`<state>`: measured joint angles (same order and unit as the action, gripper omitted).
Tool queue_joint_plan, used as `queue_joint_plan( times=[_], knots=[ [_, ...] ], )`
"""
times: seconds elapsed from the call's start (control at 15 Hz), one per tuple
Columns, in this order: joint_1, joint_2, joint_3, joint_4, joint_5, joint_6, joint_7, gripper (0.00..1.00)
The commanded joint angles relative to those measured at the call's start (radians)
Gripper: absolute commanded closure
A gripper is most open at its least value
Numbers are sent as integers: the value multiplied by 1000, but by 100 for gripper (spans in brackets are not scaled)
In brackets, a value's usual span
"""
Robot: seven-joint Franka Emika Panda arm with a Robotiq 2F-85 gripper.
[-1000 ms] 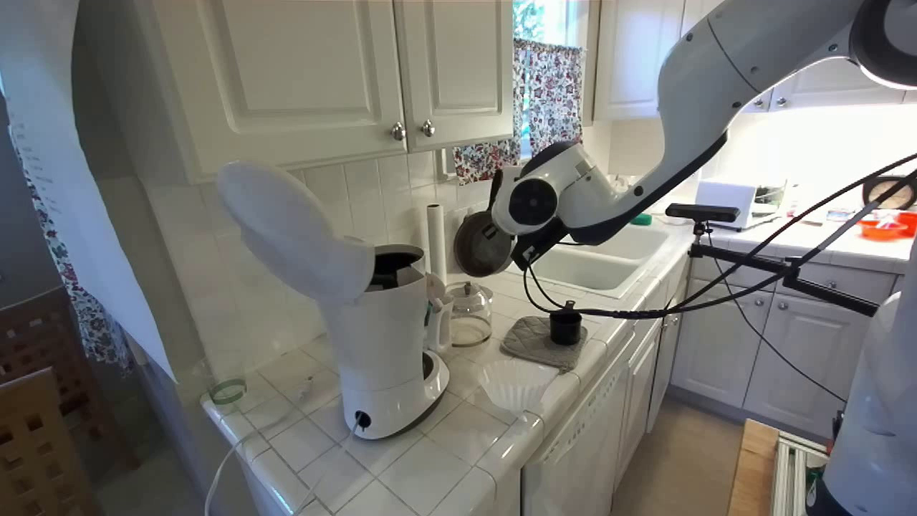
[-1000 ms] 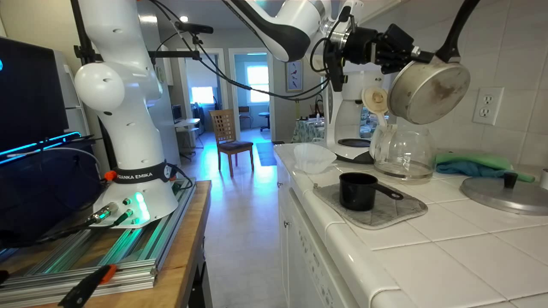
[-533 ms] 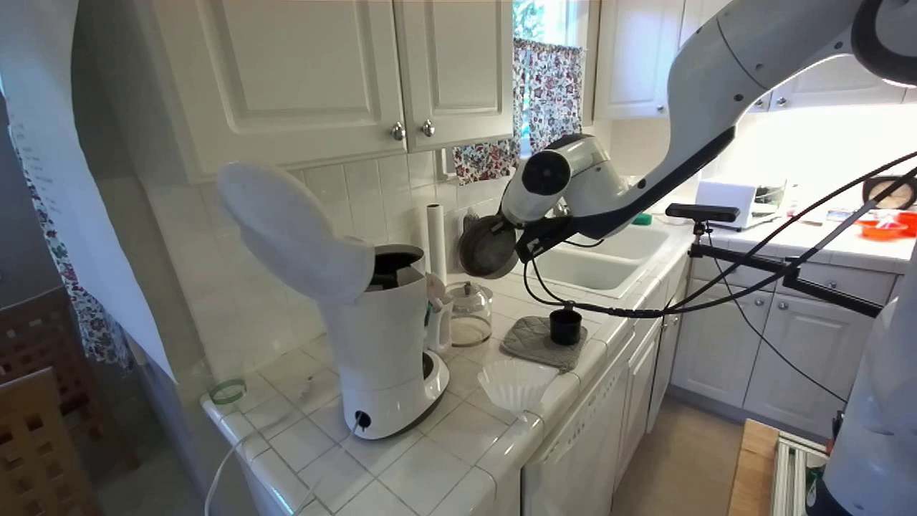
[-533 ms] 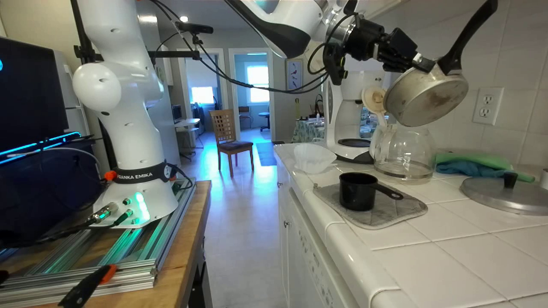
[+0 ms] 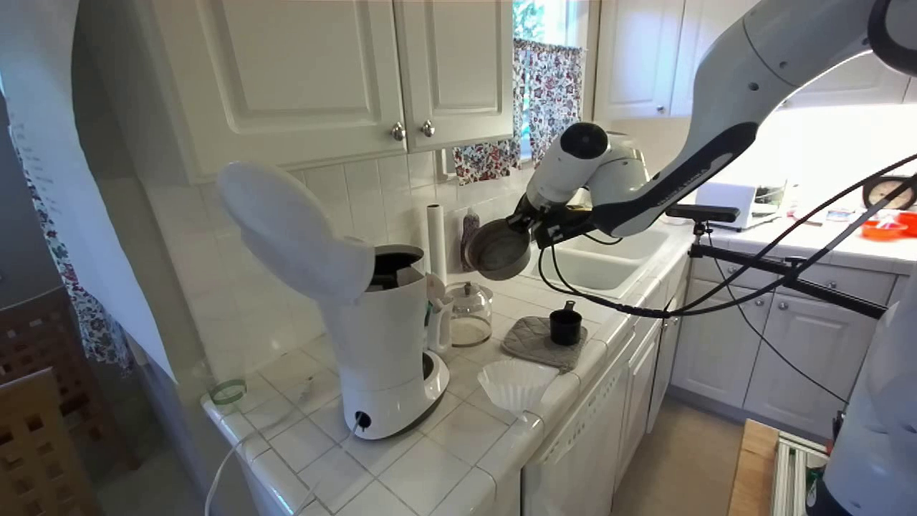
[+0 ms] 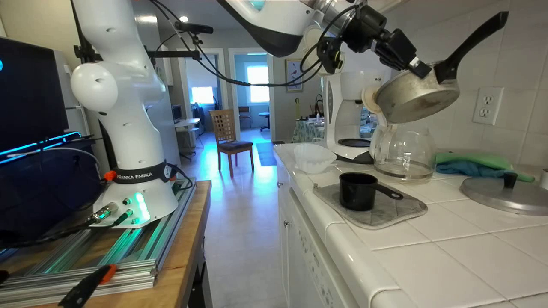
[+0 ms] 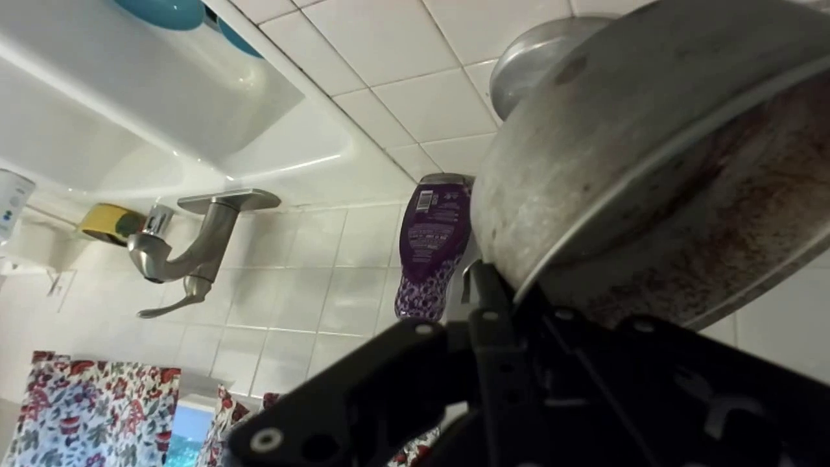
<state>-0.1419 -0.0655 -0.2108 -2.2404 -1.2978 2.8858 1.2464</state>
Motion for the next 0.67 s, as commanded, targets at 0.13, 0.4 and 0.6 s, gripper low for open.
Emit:
queue_joint_plan(
  times=[0.13, 0.4, 0.6],
  knots=[
    [-3, -76, -69, -113, 279, 88, -252, 98],
    [12, -86, -117, -136, 453, 83, -408, 98],
    [23, -79, -149, -139, 573, 87, -517, 98]
  ],
)
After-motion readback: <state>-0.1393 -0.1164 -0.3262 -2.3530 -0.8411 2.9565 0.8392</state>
